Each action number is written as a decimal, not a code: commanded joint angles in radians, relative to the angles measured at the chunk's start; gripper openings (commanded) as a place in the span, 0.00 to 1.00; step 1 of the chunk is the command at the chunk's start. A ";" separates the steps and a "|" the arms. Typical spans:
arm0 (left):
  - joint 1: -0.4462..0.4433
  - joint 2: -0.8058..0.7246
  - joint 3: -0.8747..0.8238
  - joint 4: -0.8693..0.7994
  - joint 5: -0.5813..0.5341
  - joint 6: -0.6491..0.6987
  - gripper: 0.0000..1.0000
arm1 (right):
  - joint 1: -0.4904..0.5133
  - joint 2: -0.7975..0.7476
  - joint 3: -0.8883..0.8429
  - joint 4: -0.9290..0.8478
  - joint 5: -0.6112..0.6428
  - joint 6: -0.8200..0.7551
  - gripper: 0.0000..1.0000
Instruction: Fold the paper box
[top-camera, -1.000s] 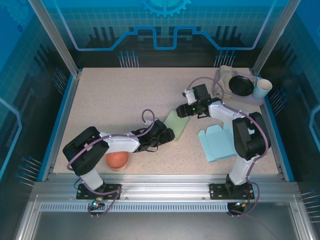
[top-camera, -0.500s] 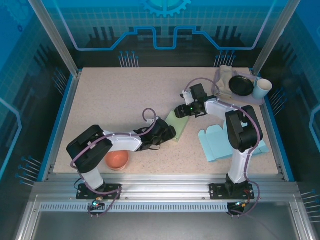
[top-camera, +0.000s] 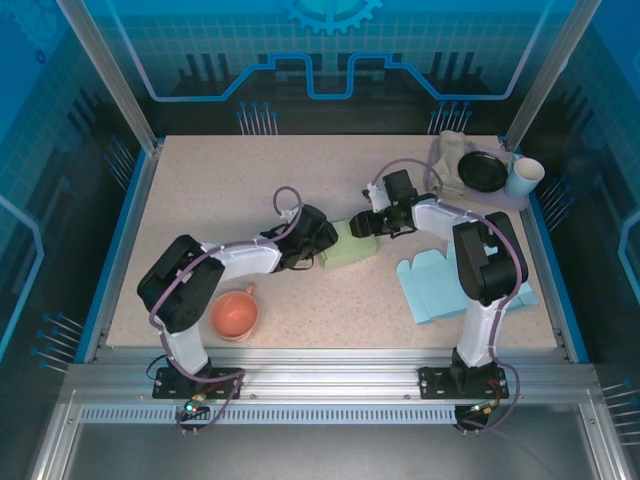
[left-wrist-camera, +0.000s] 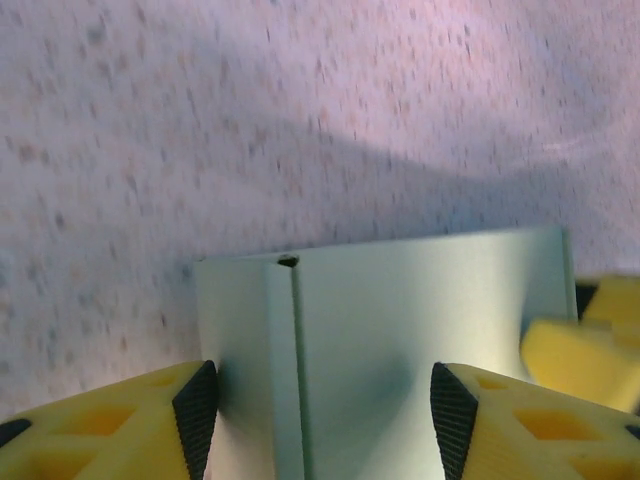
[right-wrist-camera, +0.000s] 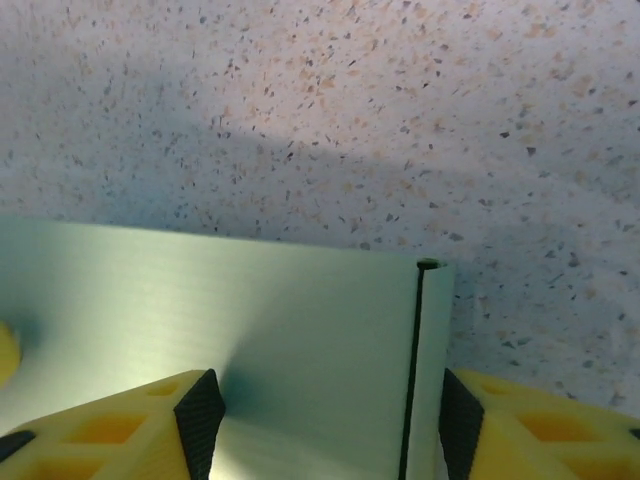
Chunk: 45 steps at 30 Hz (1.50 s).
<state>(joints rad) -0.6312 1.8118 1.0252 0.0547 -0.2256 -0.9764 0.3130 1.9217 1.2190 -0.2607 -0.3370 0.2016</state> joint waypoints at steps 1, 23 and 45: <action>0.019 0.057 0.065 -0.022 0.016 0.065 0.60 | 0.009 -0.027 -0.013 0.062 -0.129 0.115 0.59; 0.346 0.194 0.363 -0.221 0.108 0.273 0.61 | 0.139 0.254 0.405 0.133 -0.058 0.329 0.58; 0.604 0.222 0.344 -0.176 0.181 0.353 0.71 | 0.230 0.338 0.558 0.062 0.087 0.271 0.61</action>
<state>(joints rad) -0.0277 2.0647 1.3930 -0.1322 -0.0841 -0.6445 0.5533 2.3596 1.8236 -0.1562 -0.3099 0.5224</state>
